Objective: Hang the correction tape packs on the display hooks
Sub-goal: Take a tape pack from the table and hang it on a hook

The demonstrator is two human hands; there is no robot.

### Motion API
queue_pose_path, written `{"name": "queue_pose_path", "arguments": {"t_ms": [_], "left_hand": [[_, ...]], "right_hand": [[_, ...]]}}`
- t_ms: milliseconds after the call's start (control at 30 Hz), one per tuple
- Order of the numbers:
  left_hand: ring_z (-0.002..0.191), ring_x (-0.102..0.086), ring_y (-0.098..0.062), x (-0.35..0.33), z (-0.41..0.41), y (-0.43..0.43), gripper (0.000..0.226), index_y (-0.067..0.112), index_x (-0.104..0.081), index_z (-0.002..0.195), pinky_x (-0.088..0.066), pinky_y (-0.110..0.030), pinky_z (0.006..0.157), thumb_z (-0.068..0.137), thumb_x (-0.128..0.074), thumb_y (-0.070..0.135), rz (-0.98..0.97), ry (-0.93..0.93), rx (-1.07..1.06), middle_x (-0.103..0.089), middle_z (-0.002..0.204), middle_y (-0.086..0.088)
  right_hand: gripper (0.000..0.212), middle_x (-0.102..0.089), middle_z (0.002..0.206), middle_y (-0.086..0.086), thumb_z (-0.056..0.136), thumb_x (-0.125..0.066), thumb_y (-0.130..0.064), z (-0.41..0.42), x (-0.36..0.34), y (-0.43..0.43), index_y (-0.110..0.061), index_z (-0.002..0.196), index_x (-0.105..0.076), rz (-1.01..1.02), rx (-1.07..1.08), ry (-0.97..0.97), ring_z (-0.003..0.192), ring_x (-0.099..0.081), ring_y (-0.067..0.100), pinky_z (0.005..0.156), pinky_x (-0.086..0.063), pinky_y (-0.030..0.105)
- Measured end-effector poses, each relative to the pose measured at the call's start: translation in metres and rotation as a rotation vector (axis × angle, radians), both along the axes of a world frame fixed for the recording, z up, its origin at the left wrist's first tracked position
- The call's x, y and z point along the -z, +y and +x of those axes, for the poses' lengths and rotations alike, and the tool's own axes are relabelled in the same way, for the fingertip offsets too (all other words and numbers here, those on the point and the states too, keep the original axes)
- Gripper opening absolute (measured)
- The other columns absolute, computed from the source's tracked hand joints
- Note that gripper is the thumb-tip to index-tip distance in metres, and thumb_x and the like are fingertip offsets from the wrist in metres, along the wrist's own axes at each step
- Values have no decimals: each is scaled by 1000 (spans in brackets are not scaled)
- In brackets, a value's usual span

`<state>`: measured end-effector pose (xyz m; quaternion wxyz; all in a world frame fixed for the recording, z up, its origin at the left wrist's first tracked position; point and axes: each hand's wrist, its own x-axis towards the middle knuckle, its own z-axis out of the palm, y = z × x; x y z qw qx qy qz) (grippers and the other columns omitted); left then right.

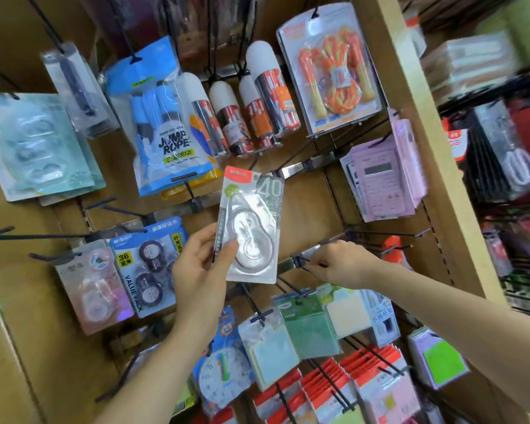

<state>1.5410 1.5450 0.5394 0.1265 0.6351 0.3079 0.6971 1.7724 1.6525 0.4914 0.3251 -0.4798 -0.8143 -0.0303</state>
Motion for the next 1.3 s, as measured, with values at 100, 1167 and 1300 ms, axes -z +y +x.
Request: {"name": "queue_pose_path", "arguments": {"t_ms": [100,1167,1300], "left_hand": [[104,-72,-9,-6,5,2,30,25,-65,117,-57,-20,82,92,-70,10,-23,10,-8,-76,111,7],[134,-45,-35,-29,42,98,40,19,-70,120,-35,-48,109,85,-54,31,575,1215,-937,-56,143,-10],[135,-45,-35,-30,47,111,52,21,-57,139,-37,-50,107,92,-49,42,525,1267,-982,-50,149,-10]], "right_hand": [[32,-69,91,-4,91,-48,-54,-2,-3,-5,-29,92,-68,43,16,-65,77,-59,20,68,-48,33],[48,-66,81,-4,83,-40,-64,-1,18,1,-23,82,-65,248,20,-5,76,-61,25,66,-51,37],[48,-64,78,-6,82,-36,-64,3,21,5,-24,82,-61,284,-18,1,72,-59,23,62,-52,38]]}}
